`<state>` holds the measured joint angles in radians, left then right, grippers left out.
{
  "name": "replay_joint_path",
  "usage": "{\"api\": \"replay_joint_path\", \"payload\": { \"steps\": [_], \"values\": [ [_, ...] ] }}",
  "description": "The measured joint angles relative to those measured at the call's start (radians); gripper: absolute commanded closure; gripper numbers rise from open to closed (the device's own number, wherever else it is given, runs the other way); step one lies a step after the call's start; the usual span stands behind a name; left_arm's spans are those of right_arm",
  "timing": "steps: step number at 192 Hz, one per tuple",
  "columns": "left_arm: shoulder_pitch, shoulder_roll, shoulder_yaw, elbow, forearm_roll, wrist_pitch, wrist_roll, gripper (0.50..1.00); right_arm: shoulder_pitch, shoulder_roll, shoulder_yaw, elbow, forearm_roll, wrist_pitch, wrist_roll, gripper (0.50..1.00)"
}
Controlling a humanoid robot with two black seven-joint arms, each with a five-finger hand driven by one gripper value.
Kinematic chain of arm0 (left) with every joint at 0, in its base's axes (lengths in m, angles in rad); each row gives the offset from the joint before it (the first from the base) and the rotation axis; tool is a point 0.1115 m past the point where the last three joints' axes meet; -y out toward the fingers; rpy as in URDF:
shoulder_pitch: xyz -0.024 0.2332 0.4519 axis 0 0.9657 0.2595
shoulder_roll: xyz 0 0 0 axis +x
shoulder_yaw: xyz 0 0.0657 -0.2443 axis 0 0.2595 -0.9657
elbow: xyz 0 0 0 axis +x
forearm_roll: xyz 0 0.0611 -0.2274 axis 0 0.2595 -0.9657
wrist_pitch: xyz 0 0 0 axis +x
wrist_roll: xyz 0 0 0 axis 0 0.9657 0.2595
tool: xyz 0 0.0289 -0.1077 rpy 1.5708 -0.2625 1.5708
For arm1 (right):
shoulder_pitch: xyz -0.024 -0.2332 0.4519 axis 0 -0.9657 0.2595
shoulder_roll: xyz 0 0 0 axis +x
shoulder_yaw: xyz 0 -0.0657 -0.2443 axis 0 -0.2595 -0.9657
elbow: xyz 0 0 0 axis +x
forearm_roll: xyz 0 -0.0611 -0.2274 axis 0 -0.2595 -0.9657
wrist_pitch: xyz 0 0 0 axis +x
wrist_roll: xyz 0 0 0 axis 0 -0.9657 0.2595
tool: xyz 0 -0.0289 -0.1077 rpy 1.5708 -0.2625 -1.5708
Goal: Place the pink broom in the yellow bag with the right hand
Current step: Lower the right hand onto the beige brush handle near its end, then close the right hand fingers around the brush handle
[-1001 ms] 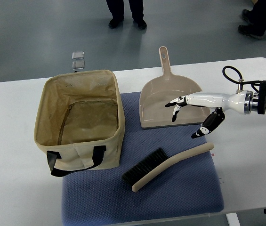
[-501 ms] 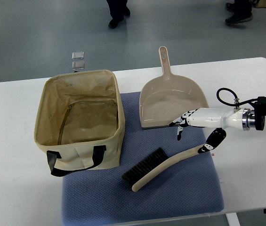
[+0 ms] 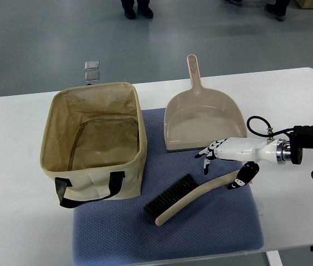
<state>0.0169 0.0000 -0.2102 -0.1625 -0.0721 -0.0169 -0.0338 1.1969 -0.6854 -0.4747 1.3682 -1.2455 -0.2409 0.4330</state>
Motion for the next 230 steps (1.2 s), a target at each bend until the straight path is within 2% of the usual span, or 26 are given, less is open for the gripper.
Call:
{"api": "replay_joint_path", "payload": {
  "steps": [72,92,99,111,142,163,182,196,211,230],
  "values": [
    [0.0,0.0,0.0,0.0,0.0,0.0,0.0,0.5,-0.032,0.021,0.007,-0.032,-0.007,-0.034,-0.034,0.581],
    [0.0,0.0,0.0,0.0,0.0,0.0,0.0,0.5,-0.033,0.021,0.007,-0.035,-0.019,-0.035,-0.035,0.599],
    [0.0,0.0,0.0,0.0,0.0,0.0,0.0,0.5,-0.033,0.021,0.007,-0.035,-0.026,-0.035,-0.035,0.634],
    [0.0,0.0,0.0,0.0,0.0,0.0,0.0,0.5,-0.036,0.021,0.007,-0.035,-0.039,-0.035,-0.036,0.664],
    [0.0,0.0,0.0,0.0,0.0,0.0,0.0,0.5,-0.04,0.021,0.007,-0.035,-0.057,-0.035,-0.036,0.718],
    [0.0,0.0,0.0,0.0,0.0,0.0,0.0,0.5,-0.04,0.021,0.007,-0.035,-0.059,-0.034,-0.036,0.795],
    [0.0,0.0,0.0,0.0,0.0,0.0,0.0,0.5,-0.04,0.021,0.007,-0.035,-0.06,-0.033,-0.036,0.842],
    [0.0,0.0,0.0,0.0,0.0,0.0,0.0,0.5,-0.038,0.021,0.007,-0.035,-0.06,-0.032,-0.033,0.857],
    [0.0,0.0,0.0,0.0,0.0,0.0,0.0,0.5,-0.038,0.02,0.007,-0.035,-0.06,-0.032,-0.029,0.901],
    [0.0,0.0,0.0,0.0,0.0,0.0,0.0,0.5,-0.037,0.018,0.007,-0.034,-0.059,-0.032,-0.026,0.991]
  ]
}}
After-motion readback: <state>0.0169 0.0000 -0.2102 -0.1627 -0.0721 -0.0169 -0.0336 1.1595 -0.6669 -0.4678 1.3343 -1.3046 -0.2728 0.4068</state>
